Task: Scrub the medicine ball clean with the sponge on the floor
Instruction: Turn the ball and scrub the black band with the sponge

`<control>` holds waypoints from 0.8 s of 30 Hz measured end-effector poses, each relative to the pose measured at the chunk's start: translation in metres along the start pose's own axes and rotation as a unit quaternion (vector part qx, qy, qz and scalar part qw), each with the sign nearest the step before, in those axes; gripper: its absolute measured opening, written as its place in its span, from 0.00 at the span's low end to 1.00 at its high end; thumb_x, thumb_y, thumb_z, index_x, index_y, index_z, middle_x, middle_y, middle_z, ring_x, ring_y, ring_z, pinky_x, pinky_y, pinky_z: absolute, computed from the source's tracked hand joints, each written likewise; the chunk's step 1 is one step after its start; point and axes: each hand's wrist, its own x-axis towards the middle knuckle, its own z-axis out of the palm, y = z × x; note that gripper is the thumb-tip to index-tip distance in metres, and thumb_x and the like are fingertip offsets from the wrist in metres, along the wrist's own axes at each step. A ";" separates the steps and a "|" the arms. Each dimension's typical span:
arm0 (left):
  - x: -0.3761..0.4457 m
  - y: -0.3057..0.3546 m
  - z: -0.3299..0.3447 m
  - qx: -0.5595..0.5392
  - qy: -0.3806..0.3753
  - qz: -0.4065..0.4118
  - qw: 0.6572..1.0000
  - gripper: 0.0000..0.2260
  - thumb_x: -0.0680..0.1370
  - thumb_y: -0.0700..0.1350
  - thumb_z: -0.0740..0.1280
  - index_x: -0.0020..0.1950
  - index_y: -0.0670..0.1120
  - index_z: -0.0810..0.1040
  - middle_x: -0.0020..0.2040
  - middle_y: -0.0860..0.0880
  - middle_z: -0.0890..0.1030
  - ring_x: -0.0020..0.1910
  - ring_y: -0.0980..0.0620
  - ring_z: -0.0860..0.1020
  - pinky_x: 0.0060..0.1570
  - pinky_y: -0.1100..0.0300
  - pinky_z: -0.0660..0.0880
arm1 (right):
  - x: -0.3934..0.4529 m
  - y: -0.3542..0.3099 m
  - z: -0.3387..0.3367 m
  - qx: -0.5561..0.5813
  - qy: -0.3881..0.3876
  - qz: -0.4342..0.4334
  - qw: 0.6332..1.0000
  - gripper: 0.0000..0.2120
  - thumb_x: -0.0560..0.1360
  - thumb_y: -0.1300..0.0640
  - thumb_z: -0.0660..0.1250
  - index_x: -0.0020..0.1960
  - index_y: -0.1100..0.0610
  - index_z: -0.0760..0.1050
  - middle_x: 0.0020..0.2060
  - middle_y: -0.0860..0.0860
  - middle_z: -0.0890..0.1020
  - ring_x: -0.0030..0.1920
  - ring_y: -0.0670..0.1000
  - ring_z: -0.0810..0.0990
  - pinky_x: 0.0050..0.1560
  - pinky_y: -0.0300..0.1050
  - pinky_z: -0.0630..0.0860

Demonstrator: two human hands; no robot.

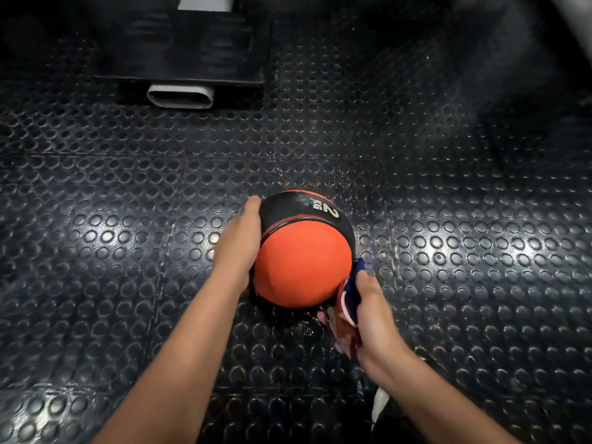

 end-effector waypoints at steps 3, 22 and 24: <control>-0.019 0.010 0.016 0.030 0.054 0.069 0.996 0.32 0.77 0.74 0.57 0.72 0.56 0.77 0.71 0.50 0.78 0.70 0.44 0.76 0.72 0.45 0.70 | 0.004 -0.003 -0.003 0.006 0.034 -0.044 0.998 0.24 0.80 0.35 0.63 0.61 0.54 0.76 0.52 0.55 0.82 0.47 0.57 0.82 0.49 0.53 0.79; -0.018 0.029 0.022 0.096 0.059 0.134 0.985 0.17 0.86 0.56 0.56 0.66 0.57 0.83 0.52 0.59 0.80 0.58 0.49 0.74 0.54 0.57 0.61 | 0.063 -0.089 0.035 -0.104 -0.069 -0.066 0.990 0.22 0.87 0.44 0.53 0.58 0.56 0.82 0.43 0.51 0.88 0.42 0.49 0.86 0.40 0.36 0.80; -0.017 0.034 0.024 0.113 0.054 0.128 0.984 0.17 0.87 0.55 0.56 0.63 0.54 0.83 0.43 0.60 0.73 0.53 0.51 0.70 0.51 0.56 0.61 | 0.060 -0.090 0.037 -0.146 -0.051 -0.119 0.981 0.23 0.86 0.41 0.54 0.61 0.55 0.82 0.45 0.54 0.87 0.45 0.53 0.86 0.47 0.41 0.82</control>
